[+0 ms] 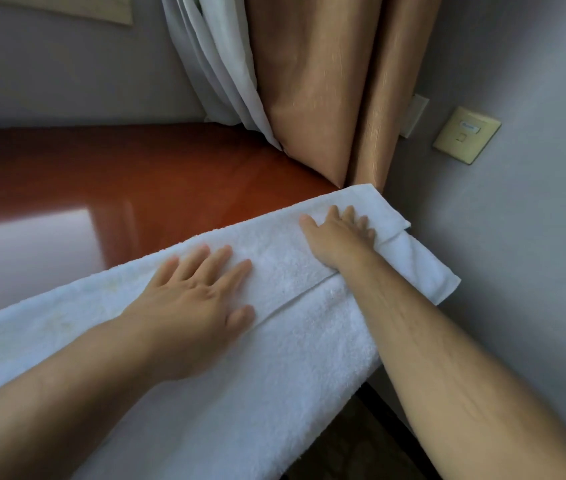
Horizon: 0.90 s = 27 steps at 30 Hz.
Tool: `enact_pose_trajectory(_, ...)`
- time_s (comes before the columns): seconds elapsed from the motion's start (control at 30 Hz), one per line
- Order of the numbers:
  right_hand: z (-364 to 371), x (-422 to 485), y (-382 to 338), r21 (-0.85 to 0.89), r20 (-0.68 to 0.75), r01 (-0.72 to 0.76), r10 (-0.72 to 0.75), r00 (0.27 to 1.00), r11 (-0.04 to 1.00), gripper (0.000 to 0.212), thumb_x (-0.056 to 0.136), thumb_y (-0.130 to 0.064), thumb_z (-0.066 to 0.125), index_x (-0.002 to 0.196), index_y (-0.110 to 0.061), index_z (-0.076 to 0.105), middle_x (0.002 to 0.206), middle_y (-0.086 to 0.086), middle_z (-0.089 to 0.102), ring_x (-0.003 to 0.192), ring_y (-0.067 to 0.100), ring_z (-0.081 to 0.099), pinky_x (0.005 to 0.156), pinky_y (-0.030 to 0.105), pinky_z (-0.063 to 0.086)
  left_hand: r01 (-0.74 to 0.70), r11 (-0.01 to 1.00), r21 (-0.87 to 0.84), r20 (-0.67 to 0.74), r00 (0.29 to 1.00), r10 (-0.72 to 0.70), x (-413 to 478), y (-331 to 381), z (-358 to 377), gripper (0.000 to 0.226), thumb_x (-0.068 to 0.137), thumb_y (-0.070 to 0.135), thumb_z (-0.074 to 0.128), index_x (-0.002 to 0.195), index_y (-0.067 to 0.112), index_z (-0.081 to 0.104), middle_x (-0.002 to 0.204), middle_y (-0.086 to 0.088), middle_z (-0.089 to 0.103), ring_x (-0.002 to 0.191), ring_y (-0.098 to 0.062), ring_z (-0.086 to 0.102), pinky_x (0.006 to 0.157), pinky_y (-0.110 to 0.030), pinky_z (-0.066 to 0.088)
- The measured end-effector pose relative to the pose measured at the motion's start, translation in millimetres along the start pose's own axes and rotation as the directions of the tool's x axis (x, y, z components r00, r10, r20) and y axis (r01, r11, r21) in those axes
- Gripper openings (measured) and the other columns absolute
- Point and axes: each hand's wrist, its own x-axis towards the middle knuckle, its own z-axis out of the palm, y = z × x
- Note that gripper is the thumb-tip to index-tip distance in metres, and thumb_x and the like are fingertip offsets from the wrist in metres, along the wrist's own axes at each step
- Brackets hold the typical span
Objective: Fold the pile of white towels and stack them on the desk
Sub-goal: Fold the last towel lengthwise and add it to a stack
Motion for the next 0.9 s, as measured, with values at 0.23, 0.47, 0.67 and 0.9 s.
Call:
enact_pose_trajectory(0.23, -6.1, -16.4, -16.3, -0.033, -0.004, -0.003, 0.003, 1.000, 0.999, 0.079, 0.099, -0.063, 0.017, 0.162, -0.015, 0.010, 0.169, 0.014, 0.002, 0.154, 0.041, 0.004, 0.122, 0.058, 0.006, 0.003, 1.000, -0.011, -0.087, 0.996, -0.004, -16.1, -9.8, 1.1, 0.076, 0.089, 0.072, 0.006, 0.158, 0.045, -0.004, 0.167, 0.016, -0.014, 0.153, -0.007, -0.017, 0.123, -0.033, -0.010)
enact_pose_trajectory(0.47, 11.3, -119.3, -91.7, 0.057, 0.050, 0.483, -0.485, 0.873, 0.874, 0.073, 0.099, -0.061, 0.030, 0.158, -0.019, 0.028, 0.168, 0.009, 0.014, 0.153, 0.035, 0.010, 0.122, 0.053, 0.011, 0.265, 0.964, 0.027, -0.134, 0.956, -0.259, -136.0, -67.1, -5.3, 0.074, 0.090, 0.075, 0.015, 0.158, 0.045, 0.012, 0.167, 0.020, 0.002, 0.154, -0.006, -0.002, 0.121, -0.025, -0.001)
enact_pose_trajectory(0.67, 31.7, -248.1, -143.2, 0.126, 0.174, 0.860, -0.865, 0.471, 0.494, 0.071, 0.096, -0.068, 0.032, 0.154, -0.027, 0.029, 0.169, 0.006, 0.007, 0.155, 0.033, -0.002, 0.123, 0.054, 0.002, 0.559, 0.827, -0.058, -0.201, 0.805, -0.558, -257.6, -96.4, 5.8, 0.071, 0.092, 0.068, 0.024, 0.157, 0.043, 0.020, 0.167, 0.018, 0.010, 0.153, -0.006, 0.002, 0.126, -0.034, 0.006)
enact_pose_trajectory(0.9, 57.3, -288.0, -167.8, 0.019, 0.162, 0.902, -0.891, 0.424, 0.432, 0.076, 0.098, -0.067, 0.015, 0.161, -0.028, 0.003, 0.170, 0.007, -0.011, 0.155, 0.034, -0.014, 0.124, 0.052, -0.007, 0.603, 0.785, -0.142, -0.173, 0.766, -0.619, -285.7, -121.5, 20.0, 0.065, 0.094, 0.065, 0.016, 0.157, 0.049, 0.008, 0.165, 0.024, -0.006, 0.145, 0.007, -0.017, 0.122, -0.034, -0.003)
